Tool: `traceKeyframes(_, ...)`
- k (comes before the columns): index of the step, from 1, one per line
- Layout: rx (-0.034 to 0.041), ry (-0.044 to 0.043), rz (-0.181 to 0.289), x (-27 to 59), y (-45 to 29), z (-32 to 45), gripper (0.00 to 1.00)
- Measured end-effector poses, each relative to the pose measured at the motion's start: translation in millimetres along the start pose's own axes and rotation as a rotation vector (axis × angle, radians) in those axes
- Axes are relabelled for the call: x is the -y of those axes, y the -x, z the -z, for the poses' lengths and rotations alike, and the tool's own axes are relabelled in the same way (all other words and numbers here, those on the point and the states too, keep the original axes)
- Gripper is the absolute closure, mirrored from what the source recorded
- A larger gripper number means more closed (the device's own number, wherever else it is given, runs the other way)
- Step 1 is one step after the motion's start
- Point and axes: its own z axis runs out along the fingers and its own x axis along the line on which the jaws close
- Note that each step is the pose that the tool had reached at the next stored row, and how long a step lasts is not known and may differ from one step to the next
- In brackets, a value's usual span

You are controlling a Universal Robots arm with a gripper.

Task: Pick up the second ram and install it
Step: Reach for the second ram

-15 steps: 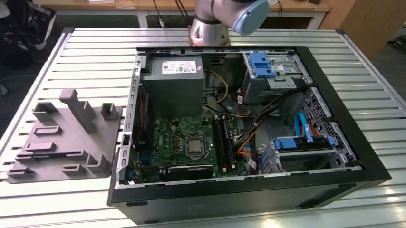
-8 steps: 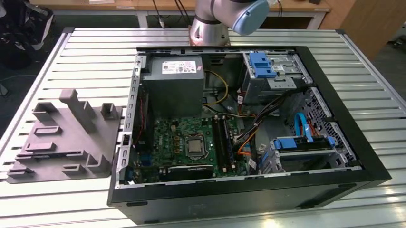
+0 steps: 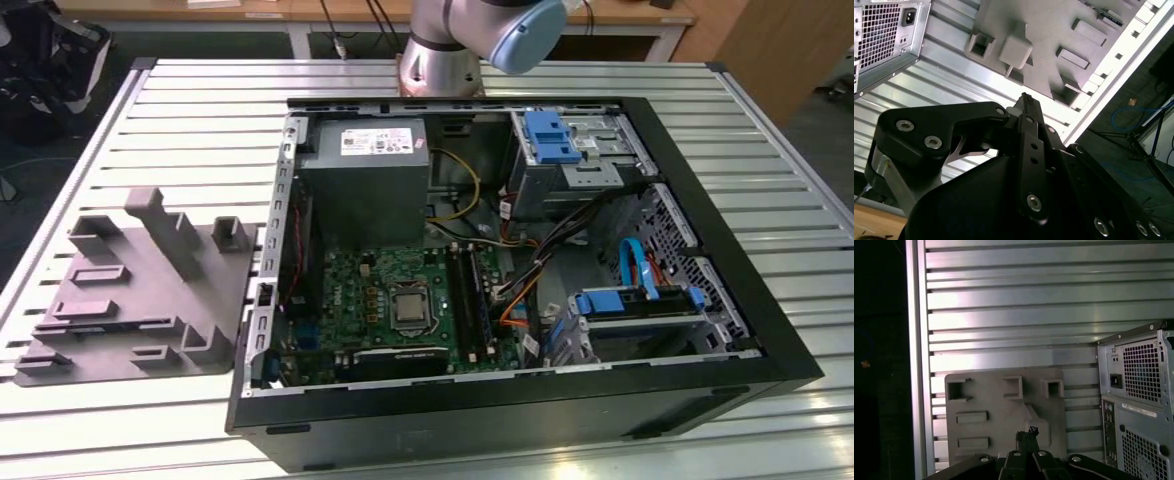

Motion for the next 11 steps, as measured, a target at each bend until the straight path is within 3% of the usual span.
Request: traceKeyframes(11,0.0,0.0,0.0,13.9,-1.5,-5.2,0.89)
